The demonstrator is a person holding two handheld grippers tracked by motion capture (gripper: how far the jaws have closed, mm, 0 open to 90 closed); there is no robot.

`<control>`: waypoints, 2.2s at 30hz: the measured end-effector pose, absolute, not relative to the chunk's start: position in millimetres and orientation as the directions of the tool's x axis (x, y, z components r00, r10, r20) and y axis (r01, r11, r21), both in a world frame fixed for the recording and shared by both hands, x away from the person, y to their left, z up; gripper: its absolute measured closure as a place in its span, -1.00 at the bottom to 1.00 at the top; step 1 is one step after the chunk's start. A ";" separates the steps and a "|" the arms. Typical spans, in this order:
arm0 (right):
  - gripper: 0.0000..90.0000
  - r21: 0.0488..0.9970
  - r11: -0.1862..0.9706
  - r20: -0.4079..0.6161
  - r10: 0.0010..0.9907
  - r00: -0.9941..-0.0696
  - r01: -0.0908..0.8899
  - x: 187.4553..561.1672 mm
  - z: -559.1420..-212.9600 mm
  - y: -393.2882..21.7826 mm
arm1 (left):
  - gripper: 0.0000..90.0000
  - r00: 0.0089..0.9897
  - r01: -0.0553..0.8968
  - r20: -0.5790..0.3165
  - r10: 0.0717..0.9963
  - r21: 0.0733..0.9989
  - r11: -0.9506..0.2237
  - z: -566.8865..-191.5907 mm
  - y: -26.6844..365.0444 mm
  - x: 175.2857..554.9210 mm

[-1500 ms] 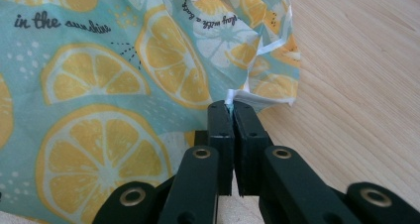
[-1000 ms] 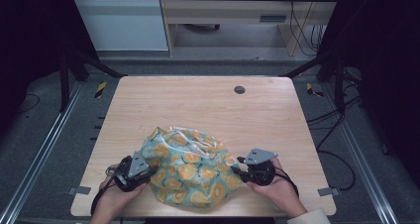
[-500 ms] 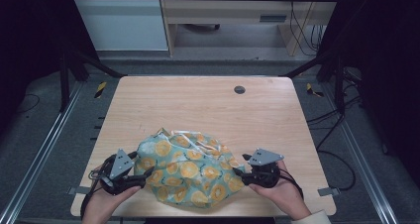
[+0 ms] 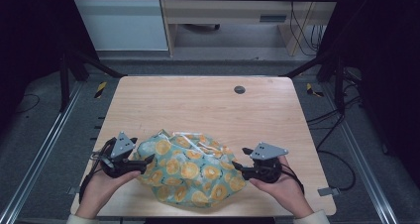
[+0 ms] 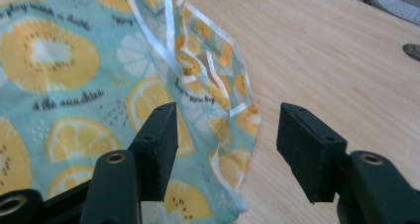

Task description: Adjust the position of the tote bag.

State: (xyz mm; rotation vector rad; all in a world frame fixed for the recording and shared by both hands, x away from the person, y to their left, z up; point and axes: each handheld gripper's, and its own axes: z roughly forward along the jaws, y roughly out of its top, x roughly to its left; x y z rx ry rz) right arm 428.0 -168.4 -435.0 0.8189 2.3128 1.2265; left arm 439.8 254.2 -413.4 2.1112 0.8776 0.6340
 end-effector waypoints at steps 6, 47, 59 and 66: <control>-0.20 0.860 0.405 -0.003 0.611 -0.791 0.310 435.9 -420.5 -153.3 | -0.59 0.692 0.424 0.084 0.717 0.756 -0.498 -434.1 245.0 449.3; 0.95 0.845 0.507 -0.072 0.421 -0.904 0.169 402.4 -427.0 -127.6 | 0.98 0.764 0.095 0.257 0.592 0.862 -0.498 -408.3 252.2 380.2; 0.98 0.832 0.523 -0.027 0.370 -0.929 0.184 395.9 -451.7 -127.2 | 0.98 0.855 0.175 0.196 0.480 0.763 -0.623 -452.8 245.7 382.9; 0.99 0.797 0.569 -0.003 0.339 -0.941 0.203 399.4 -466.5 -120.6 | 0.98 0.861 0.156 0.254 0.441 0.692 -0.705 -461.1 239.3 385.6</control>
